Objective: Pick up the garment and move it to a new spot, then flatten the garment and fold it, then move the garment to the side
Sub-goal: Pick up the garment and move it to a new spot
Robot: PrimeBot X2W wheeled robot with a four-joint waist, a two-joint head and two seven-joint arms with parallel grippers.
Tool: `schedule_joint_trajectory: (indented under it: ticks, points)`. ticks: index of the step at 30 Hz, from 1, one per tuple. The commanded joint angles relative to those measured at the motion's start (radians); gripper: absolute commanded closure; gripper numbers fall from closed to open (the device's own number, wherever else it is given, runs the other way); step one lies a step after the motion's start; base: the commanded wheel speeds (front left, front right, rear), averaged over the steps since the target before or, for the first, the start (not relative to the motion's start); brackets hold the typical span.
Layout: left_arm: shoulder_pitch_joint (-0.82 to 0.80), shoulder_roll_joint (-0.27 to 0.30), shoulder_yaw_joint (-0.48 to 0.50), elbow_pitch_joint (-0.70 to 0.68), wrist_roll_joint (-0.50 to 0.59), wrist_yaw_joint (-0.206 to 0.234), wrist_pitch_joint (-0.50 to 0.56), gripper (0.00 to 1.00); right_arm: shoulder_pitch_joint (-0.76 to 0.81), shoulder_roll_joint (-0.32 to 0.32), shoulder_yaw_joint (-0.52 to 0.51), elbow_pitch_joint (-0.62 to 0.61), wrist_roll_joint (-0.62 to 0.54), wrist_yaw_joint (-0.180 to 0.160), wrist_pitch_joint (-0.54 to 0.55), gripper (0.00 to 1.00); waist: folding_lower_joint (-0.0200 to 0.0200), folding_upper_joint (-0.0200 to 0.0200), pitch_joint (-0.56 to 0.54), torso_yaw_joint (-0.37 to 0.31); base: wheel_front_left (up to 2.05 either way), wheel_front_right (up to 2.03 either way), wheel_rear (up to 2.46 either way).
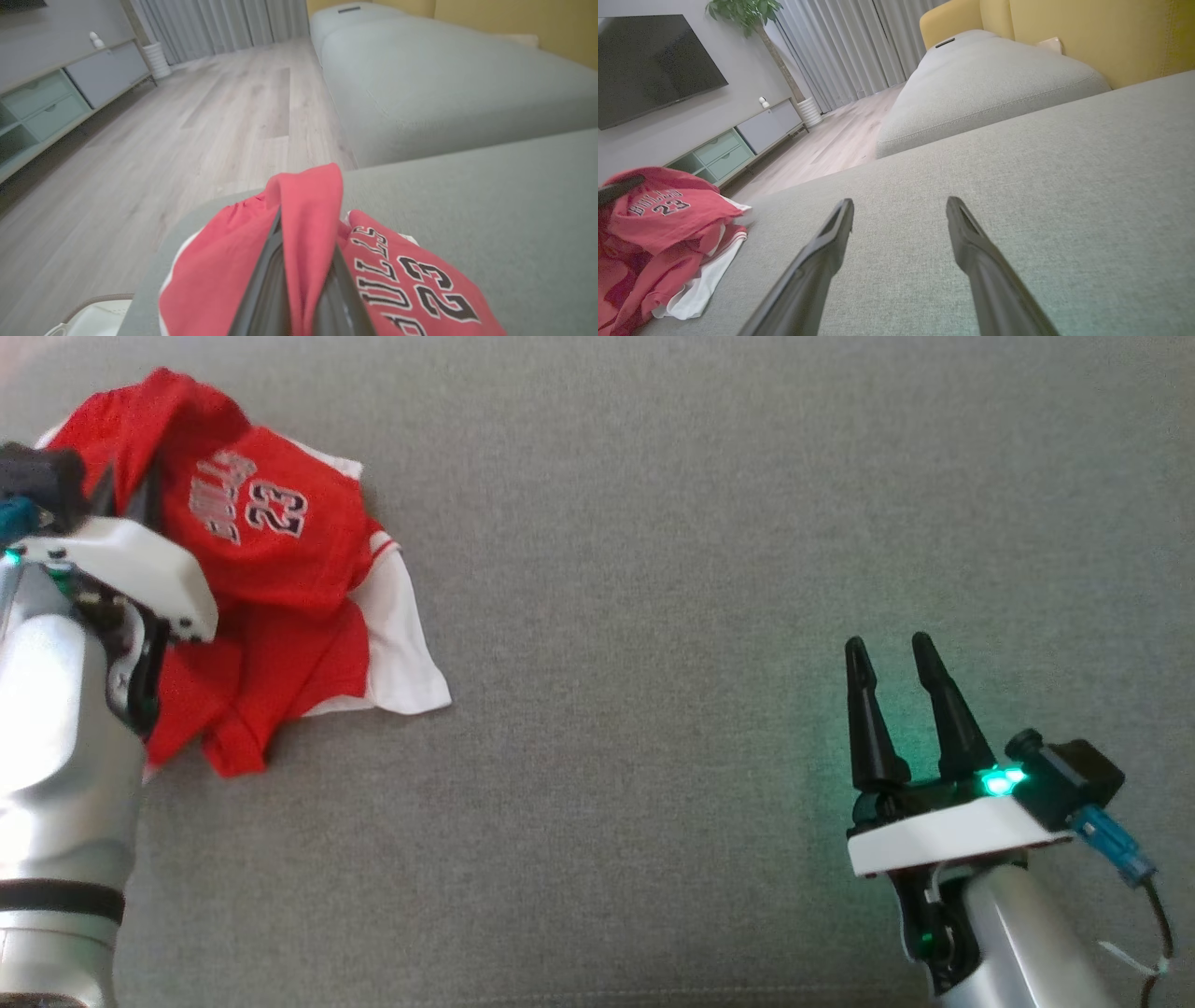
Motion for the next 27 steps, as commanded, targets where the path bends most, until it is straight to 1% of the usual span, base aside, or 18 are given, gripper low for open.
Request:
schedule_joint_trajectory:
  ticks: [1,5,7,8,16,22,27]
  points:
    - [-0.057,0.050,0.046,-0.063,-0.012,0.014,-0.040,1.00,-0.004,-0.004,0.028,-0.020,0.007,0.008,-0.011,0.00,-0.0001,0.0000,-0.040,0.000,0.00,0.00,0.00]
    - [-0.055,0.040,0.045,-0.133,-0.016,0.020,-0.070,1.00,0.011,-0.004,0.030,-0.013,0.013,0.008,-0.011,0.00,-0.0001,0.0000,-0.077,0.002,0.00,0.00,0.00]
    - [-0.049,0.031,0.045,-0.189,-0.019,0.028,-0.078,1.00,0.019,-0.004,0.031,-0.011,0.017,0.008,-0.011,0.00,-0.0001,0.0000,-0.100,0.002,0.00,0.00,0.00]
    - [-0.038,0.017,0.044,-0.249,-0.028,0.034,-0.076,1.00,0.028,-0.004,0.028,-0.010,0.023,0.008,-0.011,0.00,-0.0001,0.0000,-0.118,0.003,0.00,0.00,0.00]
    - [0.034,-0.058,-0.019,-0.508,-0.047,0.045,0.024,1.00,0.048,-0.004,0.033,-0.007,0.036,0.008,-0.011,0.00,-0.0001,0.0000,-0.151,-0.009,0.00,0.00,0.00]
    - [0.076,-0.142,-0.077,-0.644,-0.072,0.068,0.103,1.00,0.037,-0.004,0.034,-0.014,0.049,0.008,-0.011,0.00,-0.0001,0.0000,-0.147,-0.060,0.00,0.00,0.00]
    - [0.087,-0.213,-0.135,-0.675,-0.077,0.092,0.131,1.00,0.012,-0.004,0.045,-0.021,0.061,0.008,-0.011,0.00,-0.0001,0.0000,-0.119,-0.137,0.00,0.00,0.00]
